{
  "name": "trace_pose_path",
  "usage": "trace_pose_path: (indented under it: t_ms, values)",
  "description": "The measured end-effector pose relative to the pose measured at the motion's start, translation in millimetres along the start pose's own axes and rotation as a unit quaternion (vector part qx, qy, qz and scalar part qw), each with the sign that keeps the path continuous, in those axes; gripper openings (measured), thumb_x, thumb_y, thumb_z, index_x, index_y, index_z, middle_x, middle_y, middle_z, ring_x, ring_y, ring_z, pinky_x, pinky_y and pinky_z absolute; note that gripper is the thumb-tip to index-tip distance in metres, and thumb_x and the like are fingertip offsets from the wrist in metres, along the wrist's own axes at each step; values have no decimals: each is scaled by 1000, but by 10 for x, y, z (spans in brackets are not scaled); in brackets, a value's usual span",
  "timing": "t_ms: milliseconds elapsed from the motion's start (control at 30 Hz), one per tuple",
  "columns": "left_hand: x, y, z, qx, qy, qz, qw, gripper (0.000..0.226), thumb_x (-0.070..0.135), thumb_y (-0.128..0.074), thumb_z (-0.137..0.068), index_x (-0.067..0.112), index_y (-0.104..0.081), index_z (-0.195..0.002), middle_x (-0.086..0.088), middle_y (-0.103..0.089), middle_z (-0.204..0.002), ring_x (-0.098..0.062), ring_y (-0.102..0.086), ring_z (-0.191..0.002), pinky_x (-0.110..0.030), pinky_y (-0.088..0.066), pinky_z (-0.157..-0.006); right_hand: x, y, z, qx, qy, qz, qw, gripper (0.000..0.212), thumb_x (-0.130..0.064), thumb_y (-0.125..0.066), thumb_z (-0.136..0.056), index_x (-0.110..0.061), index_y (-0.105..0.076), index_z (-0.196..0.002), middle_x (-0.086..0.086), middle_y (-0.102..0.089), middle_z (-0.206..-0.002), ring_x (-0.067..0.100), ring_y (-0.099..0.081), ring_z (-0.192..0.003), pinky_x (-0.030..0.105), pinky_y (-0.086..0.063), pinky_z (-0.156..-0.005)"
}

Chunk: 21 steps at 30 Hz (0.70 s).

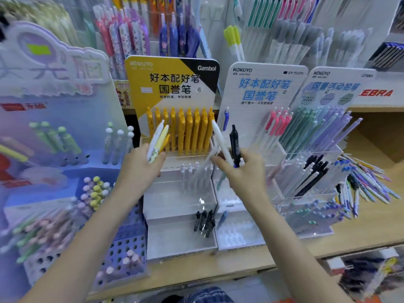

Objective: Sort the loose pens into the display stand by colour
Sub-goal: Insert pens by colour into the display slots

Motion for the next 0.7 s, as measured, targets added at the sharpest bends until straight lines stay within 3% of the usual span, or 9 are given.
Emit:
trace_pose_path:
  t_ms: [100,233,367,467,567,700]
  values:
    - [-62,-65,26,20,-13,-46,999,24,25,-56,-90,2,-54,-83,-16,-61,-73,-33,-60,-67,-39,-42,-61,85,-333,138,13,8,24,1000,13,-20,-74,-79,-14,-65,-72,-10,-54,-55,8,-44,-51,32,-40,-54]
    - [-80,-11,81,67,-65,-57,994,19,22,-55,-91,6,-50,-81,-11,-55,-68,-28,-47,-63,-35,-24,-52,245,-628,246,53,67,102,991,22,-21,-71,-82,-14,-55,-70,-7,-43,-53,13,-37,-48,28,-31,-49]
    - [-168,98,36,43,-63,-67,995,25,21,-54,-91,8,-42,-73,-8,-47,-63,-30,-45,-64,-36,-23,-53,232,-776,255,108,110,127,980,22,-22,-68,-80,-6,-58,-69,-4,-46,-56,14,-38,-48,21,-26,-45]
    - [-191,116,15,30,-76,-56,995,26,21,-55,-90,10,-42,-72,-5,-44,-59,-28,-45,-62,-31,-25,-50,211,-850,242,106,122,155,975,23,-27,-63,-81,-5,-62,-73,4,-57,-59,17,-45,-50,25,-32,-47]
    - [-227,127,12,28,-82,-47,995,33,21,-56,-90,16,-36,-65,2,-38,-55,-18,-38,-54,-21,-23,-44,193,-883,269,124,135,188,965,24,-26,-63,-80,-6,-59,-68,7,-54,-55,15,-40,-47,25,-28,-47]
    - [-276,120,8,25,-86,-46,995,29,22,-56,-91,13,-39,-69,2,-39,-56,-24,-40,-58,-21,-22,-45,151,-950,270,128,129,214,960,19,-18,-69,-77,-6,-59,-66,7,-54,-54,14,-36,-48,23,-25,-47]
Point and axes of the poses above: each hand's wrist, its own z-axis away from the middle knuckle, its own y-axis out of the back of the hand, x = y × z, the point moved 1 cm from there along -z, towards the middle knuckle
